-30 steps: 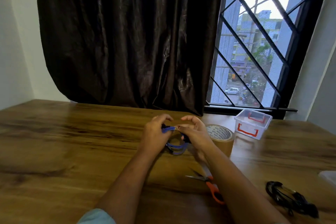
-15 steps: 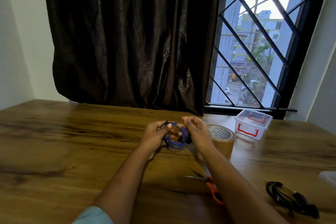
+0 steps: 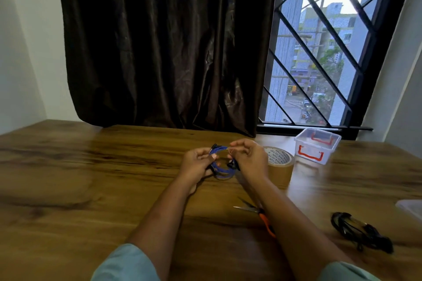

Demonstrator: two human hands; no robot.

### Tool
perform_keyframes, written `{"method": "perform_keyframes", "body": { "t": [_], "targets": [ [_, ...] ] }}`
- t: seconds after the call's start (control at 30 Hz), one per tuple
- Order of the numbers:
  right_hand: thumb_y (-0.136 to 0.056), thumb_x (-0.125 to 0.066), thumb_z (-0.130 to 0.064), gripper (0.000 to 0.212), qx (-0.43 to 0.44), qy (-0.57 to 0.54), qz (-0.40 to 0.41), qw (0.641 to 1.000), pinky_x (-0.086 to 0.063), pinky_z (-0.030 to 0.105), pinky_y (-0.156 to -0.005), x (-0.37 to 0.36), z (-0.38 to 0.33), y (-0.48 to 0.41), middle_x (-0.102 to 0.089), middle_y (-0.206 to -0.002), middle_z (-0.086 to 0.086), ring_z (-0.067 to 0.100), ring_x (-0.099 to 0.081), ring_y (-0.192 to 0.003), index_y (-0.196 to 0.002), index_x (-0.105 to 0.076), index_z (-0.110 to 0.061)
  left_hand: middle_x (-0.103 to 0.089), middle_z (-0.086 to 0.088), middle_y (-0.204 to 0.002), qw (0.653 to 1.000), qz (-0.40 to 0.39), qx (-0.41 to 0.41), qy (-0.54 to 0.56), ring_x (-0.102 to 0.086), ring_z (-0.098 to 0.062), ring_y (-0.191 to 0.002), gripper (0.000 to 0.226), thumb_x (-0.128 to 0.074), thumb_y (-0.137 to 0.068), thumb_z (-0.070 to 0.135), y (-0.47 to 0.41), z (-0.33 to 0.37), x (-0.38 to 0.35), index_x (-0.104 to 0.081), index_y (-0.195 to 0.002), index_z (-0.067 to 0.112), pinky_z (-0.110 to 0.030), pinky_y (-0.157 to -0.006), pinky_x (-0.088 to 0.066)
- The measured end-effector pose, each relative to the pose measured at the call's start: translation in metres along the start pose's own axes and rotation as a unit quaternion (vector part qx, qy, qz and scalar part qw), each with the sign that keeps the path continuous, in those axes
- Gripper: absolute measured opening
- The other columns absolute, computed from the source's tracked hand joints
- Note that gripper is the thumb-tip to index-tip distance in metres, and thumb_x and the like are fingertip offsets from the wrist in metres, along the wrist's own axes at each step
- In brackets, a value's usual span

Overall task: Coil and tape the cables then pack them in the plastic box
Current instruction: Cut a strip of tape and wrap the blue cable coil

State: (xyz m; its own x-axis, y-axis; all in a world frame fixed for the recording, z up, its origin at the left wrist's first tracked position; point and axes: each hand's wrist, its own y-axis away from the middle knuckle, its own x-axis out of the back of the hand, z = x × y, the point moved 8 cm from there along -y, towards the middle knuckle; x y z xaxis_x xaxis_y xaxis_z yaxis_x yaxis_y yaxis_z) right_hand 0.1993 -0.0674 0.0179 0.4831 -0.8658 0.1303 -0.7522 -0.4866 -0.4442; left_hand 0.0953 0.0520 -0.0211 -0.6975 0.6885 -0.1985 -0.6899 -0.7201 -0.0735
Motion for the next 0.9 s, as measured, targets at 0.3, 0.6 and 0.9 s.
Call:
{"method": "perform_keyframes", "body": {
  "t": [0.3, 0.6, 0.9],
  "targets": [
    [-0.089, -0.063, -0.014, 0.006, -0.074, -0.073, -0.044, 0.994, -0.057, 0.024, -0.062, -0.010, 0.011, 0.003, -0.072, -0.079, -0.001, 0.011, -0.071, -0.070, -0.095, -0.064, -0.015, -0.069, -0.005, -0.084, 0.997, 0.067, -0.029, 0.031, -0.067, -0.012, -0.070, 0.011, -0.057, -0.090, 0.003, 0.006, 0.000, 0.012, -0.062, -0.100, 0.006, -0.019, -0.052, -0.054],
    [-0.084, -0.064, 0.003, 0.022, -0.184, -0.079, -0.208, 0.958, -0.056, 0.022, -0.050, -0.012, -0.013, 0.028, -0.069, -0.088, 0.015, 0.012, -0.069, -0.064, -0.104, -0.059, -0.005, -0.071, -0.012, -0.092, 0.992, 0.111, -0.050, 0.043, -0.068, -0.020, -0.081, 0.018, -0.061, -0.088, 0.005, 0.044, 0.004, 0.025, -0.064, -0.105, 0.001, -0.030, -0.069, -0.059],
    [-0.079, -0.070, 0.005, 0.021, -0.147, -0.076, -0.131, 0.977, -0.048, 0.017, -0.043, 0.081, -0.049, 0.073, -0.064, -0.056, 0.000, 0.006, -0.062, -0.049, -0.080, -0.058, -0.012, -0.073, -0.002, -0.067, 0.997, 0.028, -0.028, 0.067, -0.069, -0.012, -0.061, 0.005, -0.062, -0.086, 0.004, 0.118, 0.010, -0.041, -0.065, -0.089, 0.007, -0.024, -0.055, -0.057]
  ]
}}
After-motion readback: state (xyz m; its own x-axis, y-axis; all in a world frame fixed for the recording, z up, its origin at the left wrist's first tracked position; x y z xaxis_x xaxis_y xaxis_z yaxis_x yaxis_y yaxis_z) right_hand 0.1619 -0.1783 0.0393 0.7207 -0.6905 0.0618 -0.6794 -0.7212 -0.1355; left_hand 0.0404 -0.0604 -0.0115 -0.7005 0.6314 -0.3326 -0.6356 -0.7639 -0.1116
